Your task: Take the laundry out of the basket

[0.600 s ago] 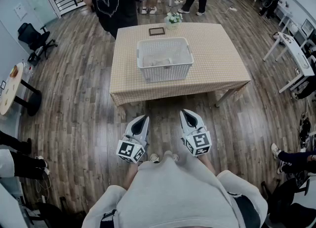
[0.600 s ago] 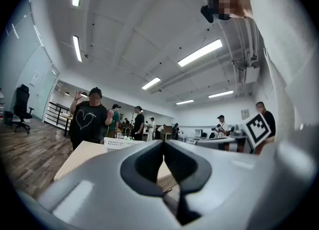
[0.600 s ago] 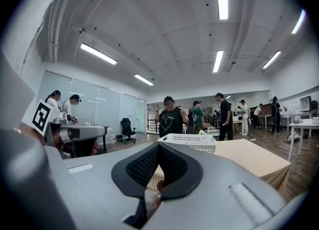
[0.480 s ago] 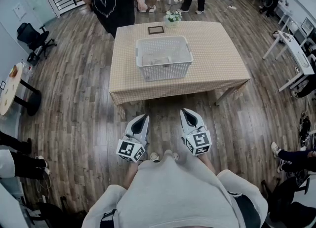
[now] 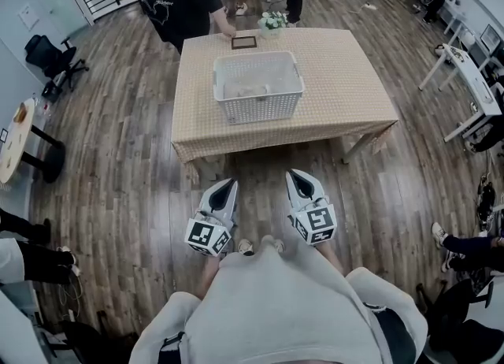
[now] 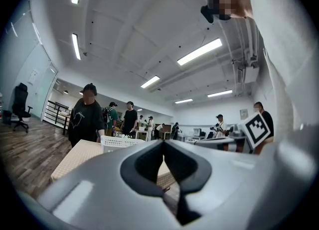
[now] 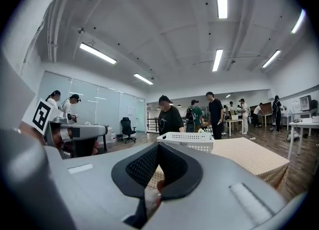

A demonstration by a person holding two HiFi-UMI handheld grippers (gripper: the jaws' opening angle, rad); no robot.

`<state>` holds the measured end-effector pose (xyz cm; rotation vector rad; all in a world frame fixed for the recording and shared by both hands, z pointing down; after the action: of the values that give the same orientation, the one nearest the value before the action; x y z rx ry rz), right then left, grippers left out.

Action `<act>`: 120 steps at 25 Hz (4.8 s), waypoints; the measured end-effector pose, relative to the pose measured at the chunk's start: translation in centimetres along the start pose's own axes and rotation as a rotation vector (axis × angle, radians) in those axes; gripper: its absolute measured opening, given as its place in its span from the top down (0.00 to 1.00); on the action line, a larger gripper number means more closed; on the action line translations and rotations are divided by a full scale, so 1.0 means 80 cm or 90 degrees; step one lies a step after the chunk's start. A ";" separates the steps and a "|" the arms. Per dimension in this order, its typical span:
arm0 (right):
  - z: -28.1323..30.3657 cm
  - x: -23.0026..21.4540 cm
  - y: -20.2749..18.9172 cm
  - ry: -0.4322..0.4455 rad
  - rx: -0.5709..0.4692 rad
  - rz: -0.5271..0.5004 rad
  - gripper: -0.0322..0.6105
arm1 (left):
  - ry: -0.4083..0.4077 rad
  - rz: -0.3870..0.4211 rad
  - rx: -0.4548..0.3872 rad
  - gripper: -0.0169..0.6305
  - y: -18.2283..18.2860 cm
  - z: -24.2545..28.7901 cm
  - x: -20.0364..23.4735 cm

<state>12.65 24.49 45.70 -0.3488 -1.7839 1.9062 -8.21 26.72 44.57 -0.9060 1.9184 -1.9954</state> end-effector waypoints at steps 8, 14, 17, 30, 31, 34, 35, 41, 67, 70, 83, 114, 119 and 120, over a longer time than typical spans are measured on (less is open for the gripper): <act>-0.005 -0.017 0.003 0.008 -0.024 0.031 0.95 | 0.004 0.008 0.000 0.96 0.005 0.013 -0.009; -0.011 -0.036 -0.007 0.022 -0.028 0.028 0.95 | 0.018 0.007 0.000 0.96 -0.005 0.029 -0.022; -0.015 -0.046 -0.015 0.033 -0.025 0.026 0.95 | 0.028 0.007 -0.003 0.96 -0.012 0.035 -0.032; -0.007 -0.071 -0.030 0.047 -0.019 0.030 0.95 | 0.040 0.005 -0.003 0.96 -0.025 0.060 -0.040; -0.004 -0.071 -0.030 0.049 -0.018 0.029 0.95 | 0.042 0.005 -0.003 0.96 -0.025 0.061 -0.037; 0.010 -0.070 -0.031 0.054 -0.017 0.028 0.95 | 0.048 0.003 -0.005 0.96 -0.026 0.065 -0.024; 0.015 -0.070 -0.032 0.055 -0.017 0.028 0.95 | 0.049 0.001 -0.006 0.96 -0.026 0.068 -0.020; 0.056 -0.078 -0.033 0.056 -0.013 0.022 0.95 | 0.046 -0.003 -0.009 0.96 -0.023 0.096 0.016; 0.450 -0.168 0.060 -0.006 -0.042 -0.017 0.95 | -0.002 0.007 -0.034 0.96 0.105 0.338 0.348; 0.484 -0.175 0.066 -0.021 -0.046 -0.017 0.95 | -0.011 0.010 -0.032 0.96 0.114 0.357 0.380; 0.505 -0.202 0.043 -0.041 0.001 0.008 0.95 | 0.016 -0.012 0.000 0.96 0.099 0.388 0.424; 0.546 -0.164 0.003 0.266 0.163 -0.533 0.95 | 0.112 -0.090 0.074 0.96 0.036 0.380 0.446; 0.554 -0.125 -0.027 0.435 0.178 -0.772 0.95 | 0.119 -0.097 0.061 0.96 0.039 0.375 0.447; 0.555 -0.122 -0.033 0.454 0.188 -0.755 0.95 | 0.121 -0.097 0.059 0.96 0.039 0.373 0.448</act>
<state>-1.27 -18.46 51.59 0.1383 -0.8371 0.9473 -19.99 -18.20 49.83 -0.8933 1.8833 -2.3136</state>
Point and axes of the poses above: the fingertips, and each gripper's own axes: z forward along the fingers, x to its left, y out of its top, the point moved 6 cm from there along -z, backward along the fingers, and after that the axes turned 10 degrees about -z, right-handed, at the moved point
